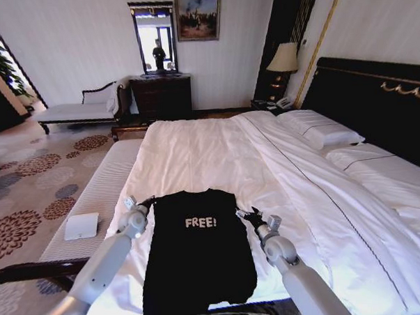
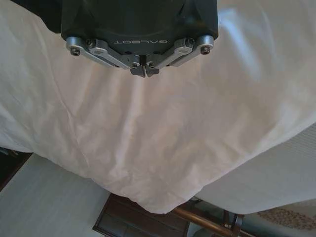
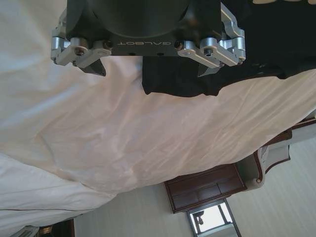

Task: Fold the clothes on the bed.

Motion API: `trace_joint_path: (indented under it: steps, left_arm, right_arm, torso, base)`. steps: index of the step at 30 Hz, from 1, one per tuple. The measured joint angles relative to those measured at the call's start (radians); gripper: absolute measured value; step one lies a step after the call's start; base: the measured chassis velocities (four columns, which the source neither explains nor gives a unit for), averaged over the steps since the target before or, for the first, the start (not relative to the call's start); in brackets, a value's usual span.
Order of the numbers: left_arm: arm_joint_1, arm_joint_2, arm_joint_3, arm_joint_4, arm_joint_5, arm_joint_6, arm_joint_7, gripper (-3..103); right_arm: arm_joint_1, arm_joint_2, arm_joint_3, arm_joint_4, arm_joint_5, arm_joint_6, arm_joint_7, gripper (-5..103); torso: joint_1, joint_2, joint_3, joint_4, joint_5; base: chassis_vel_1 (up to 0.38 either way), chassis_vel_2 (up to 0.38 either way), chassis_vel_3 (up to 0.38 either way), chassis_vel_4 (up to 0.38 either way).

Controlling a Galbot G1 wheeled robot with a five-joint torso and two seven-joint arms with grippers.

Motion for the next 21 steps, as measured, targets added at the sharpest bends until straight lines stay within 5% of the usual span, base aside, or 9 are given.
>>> trace_joint_path:
  steps: [9, 17, 21]
  left_arm:
    - [-0.011, 0.000, 0.035, 0.027, 0.074, 0.000, 0.020, 1]
    - [0.089, 0.006, 0.023, -0.016, 0.115, 0.001, 0.035, 0]
    - [0.140, 0.030, -0.008, -0.059, 0.110, 0.005, 0.054, 16]
  right_arm:
    - [0.011, -0.009, 0.004, -0.002, 0.014, 0.002, 0.000, 100]
    - [0.134, -0.029, -0.019, -0.093, 0.188, -0.028, 0.009, 100]
    - [0.237, -0.024, -0.056, -0.196, 0.320, -0.087, 0.005, 100]
  torso:
    - [0.000, 0.000, 0.000, -0.0002, 0.0003]
    - [0.000, 0.000, 0.000, 0.0000, 0.0001]
    - [0.000, 0.000, 0.000, -0.0001, 0.0003]
  base:
    - [0.000, 0.000, 0.000, 0.000]
    - [0.000, 0.000, 0.000, 0.000]
    - [0.000, 0.000, 0.000, 0.000]
